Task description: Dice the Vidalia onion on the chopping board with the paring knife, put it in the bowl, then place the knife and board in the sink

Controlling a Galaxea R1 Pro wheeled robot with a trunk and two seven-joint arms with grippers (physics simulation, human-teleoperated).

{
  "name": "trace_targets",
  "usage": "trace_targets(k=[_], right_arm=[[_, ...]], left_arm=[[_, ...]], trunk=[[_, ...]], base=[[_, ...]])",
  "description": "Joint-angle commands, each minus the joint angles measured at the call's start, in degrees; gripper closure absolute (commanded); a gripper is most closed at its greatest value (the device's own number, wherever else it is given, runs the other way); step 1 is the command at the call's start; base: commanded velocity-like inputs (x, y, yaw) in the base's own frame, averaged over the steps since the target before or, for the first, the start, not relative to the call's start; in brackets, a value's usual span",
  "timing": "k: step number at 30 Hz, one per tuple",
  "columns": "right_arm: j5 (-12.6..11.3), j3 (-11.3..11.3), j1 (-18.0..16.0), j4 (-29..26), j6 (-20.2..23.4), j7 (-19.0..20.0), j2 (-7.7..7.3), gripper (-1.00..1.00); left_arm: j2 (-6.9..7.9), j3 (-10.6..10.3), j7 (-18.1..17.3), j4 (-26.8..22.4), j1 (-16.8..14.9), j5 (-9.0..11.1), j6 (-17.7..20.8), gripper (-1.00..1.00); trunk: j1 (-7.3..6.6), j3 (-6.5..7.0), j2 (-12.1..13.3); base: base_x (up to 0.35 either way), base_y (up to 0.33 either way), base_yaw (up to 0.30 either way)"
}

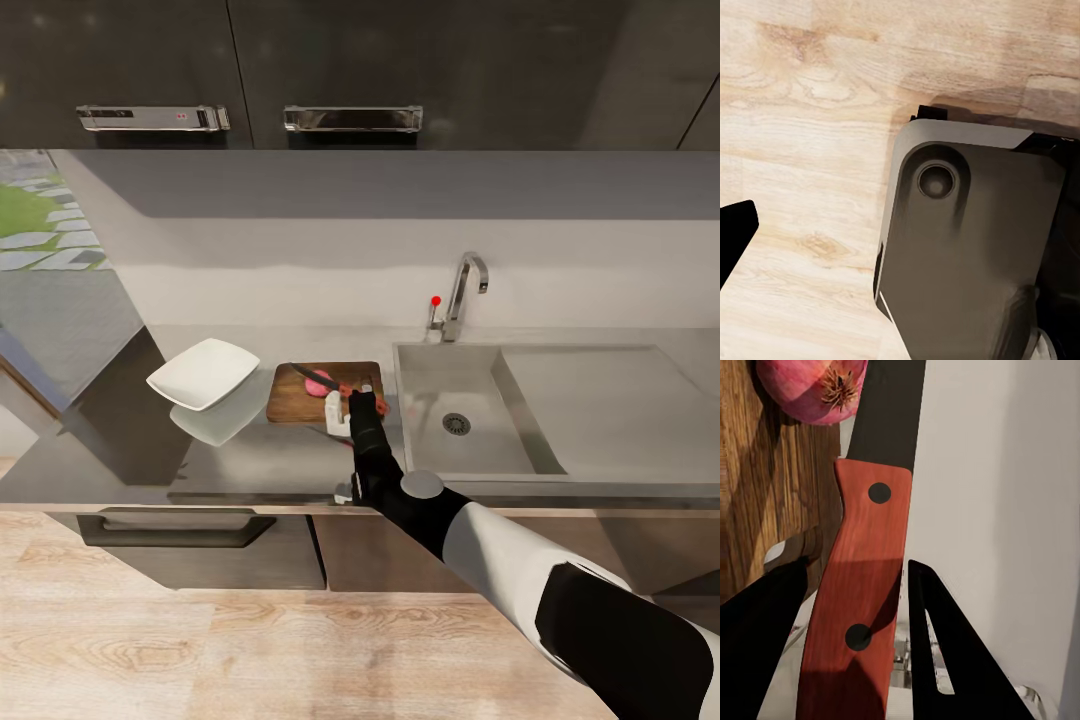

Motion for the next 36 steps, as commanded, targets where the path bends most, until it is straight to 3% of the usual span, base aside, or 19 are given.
trace_targets(k=[1, 4, 23, 26, 28, 31, 36], right_arm=[[0.24, 0.32, -0.09, 1.37, 0.41, 0.11, 0.00, 1.00], [-1.19, 0.30, -0.09, 5.89, -2.88, -0.01, 0.00, 1.00], [-2.21, 0.02, -0.09, 5.15, -4.38, -0.12, 0.00, 1.00], [-3.68, -2.61, -0.09, 3.70, -5.47, -0.19, 0.00, 1.00], [-4.43, -6.67, -0.09, 1.60, -5.62, -0.15, 0.00, 1.00], [-4.72, -10.99, -0.09, -0.39, -5.74, -0.01, 0.00, 1.00], [-4.79, -12.36, -0.09, -0.92, -5.78, 0.05, 0.00, 1.00]], left_arm=[[-0.03, -0.48, 0.04, 0.21, -0.09, 0.32, -0.34, -1.00], [-0.03, -0.49, 0.04, 0.21, -0.09, 0.32, -0.34, -1.00], [-0.03, -0.50, 0.04, 0.21, -0.09, 0.32, -0.34, -1.00], [-0.03, -0.49, 0.04, 0.21, -0.09, 0.32, -0.34, -1.00], [-0.03, -0.46, 0.04, 0.21, -0.09, 0.32, -0.34, -1.00], [-0.03, -0.48, 0.04, 0.21, -0.09, 0.32, -0.34, -1.00], [-0.07, -0.51, 0.04, 0.21, -0.09, 0.32, -0.31, -1.00]], trunk=[[0.03, -0.09, -0.10], [0.03, -0.09, -0.10], [0.03, -0.09, -0.10], [0.03, -0.09, -0.10], [0.03, -0.09, -0.10], [0.03, -0.09, -0.10], [0.03, -0.09, -0.10]], base=[[0.000, 0.000, 0.000], [0.000, 0.000, 0.000], [0.000, 0.000, 0.000], [0.000, 0.000, 0.000], [0.000, 0.000, 0.000], [0.000, 0.000, 0.000], [0.000, 0.000, 0.000]])
